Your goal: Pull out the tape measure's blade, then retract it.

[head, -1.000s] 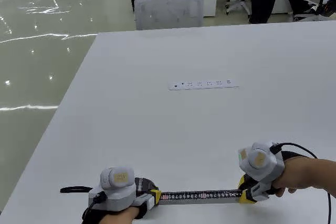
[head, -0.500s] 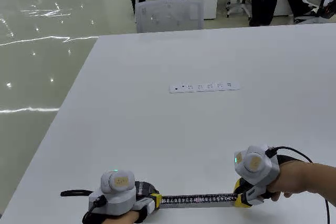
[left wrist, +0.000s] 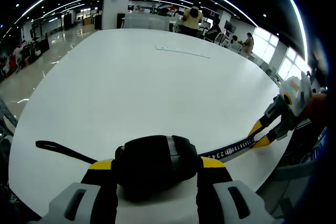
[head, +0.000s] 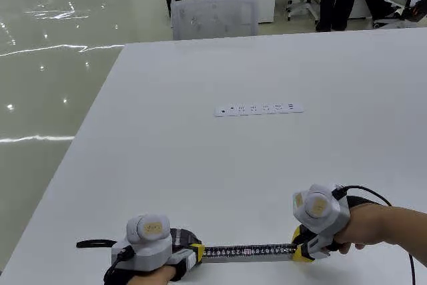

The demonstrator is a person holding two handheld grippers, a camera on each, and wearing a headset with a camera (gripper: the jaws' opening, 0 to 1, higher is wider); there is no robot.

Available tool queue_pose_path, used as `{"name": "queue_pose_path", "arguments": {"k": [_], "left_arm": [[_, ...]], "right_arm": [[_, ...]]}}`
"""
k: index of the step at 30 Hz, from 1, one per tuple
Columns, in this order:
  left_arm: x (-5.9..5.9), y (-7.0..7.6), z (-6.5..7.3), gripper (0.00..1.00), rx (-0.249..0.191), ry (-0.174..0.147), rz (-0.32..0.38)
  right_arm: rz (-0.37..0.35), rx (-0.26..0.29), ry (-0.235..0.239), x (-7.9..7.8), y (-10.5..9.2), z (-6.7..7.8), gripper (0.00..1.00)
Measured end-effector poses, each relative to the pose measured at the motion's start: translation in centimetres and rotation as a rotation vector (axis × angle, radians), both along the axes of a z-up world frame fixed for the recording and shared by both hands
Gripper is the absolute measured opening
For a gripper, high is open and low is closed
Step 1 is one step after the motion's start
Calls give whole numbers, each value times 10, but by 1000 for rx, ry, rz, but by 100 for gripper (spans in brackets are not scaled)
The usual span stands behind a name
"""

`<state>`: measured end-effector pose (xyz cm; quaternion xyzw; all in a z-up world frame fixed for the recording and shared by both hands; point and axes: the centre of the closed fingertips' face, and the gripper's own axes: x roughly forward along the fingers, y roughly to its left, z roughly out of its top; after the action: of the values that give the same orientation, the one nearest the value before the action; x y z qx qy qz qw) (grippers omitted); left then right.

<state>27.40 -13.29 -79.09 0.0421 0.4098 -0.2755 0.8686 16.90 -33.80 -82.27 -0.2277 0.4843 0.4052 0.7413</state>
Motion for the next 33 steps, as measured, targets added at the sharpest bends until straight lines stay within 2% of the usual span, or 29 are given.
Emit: {"name": "queue_pose_path", "arguments": {"k": [33], "left_arm": [[0, 0, 0, 57, -1, 0, 0]], "right_arm": [[4, 23, -12, 11, 20, 1, 14]]}}
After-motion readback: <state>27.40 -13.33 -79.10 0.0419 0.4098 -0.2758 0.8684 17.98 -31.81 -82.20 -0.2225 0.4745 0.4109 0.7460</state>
